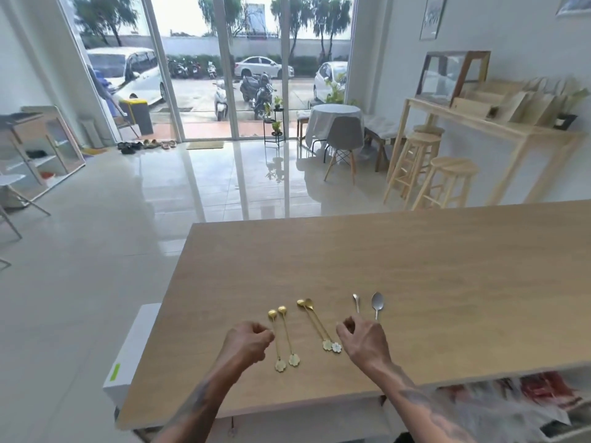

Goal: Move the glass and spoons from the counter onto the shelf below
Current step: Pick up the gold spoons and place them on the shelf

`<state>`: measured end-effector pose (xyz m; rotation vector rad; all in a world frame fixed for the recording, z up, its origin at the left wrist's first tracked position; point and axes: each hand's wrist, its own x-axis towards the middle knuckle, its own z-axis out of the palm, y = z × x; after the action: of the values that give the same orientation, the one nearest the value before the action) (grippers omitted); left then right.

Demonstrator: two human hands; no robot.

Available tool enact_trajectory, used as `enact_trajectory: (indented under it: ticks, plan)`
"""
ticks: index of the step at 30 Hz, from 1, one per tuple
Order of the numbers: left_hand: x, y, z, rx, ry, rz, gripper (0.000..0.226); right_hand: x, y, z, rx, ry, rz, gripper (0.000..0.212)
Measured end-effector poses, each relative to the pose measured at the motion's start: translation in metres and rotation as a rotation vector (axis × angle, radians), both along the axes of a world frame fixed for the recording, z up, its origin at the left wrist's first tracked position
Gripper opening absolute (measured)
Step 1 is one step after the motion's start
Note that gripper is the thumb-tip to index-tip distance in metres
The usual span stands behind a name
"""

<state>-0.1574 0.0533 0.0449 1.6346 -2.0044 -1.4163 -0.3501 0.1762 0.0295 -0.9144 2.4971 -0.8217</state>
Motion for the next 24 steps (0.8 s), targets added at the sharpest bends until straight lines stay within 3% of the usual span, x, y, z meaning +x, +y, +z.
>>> enact_trajectory:
  ticks: [8, 12, 17, 19, 24]
  plan:
    - [-0.042, -0.009, -0.037, -0.063, -0.207, 0.082, 0.021, -0.019, -0.05, -0.017, 0.153, 0.002, 0.147, 0.026]
    - [-0.056, -0.009, -0.047, -0.082, -0.315, 0.138, 0.043, -0.021, -0.064, -0.029, 0.244, -0.012, 0.158, 0.027]
    - [-0.075, -0.01, -0.051, -0.105, -0.404, 0.113, 0.049, -0.022, -0.074, -0.037, 0.206, -0.03, 0.151, 0.037]
    - [-0.081, -0.012, -0.052, -0.113, -0.417, 0.109, 0.053, -0.02, -0.078, -0.039, 0.218, -0.017, 0.174, 0.027]
    - [-0.082, -0.015, -0.055, -0.122, -0.399, 0.132, 0.036, -0.018, -0.087, -0.039, 0.242, 0.062, 0.244, 0.042]
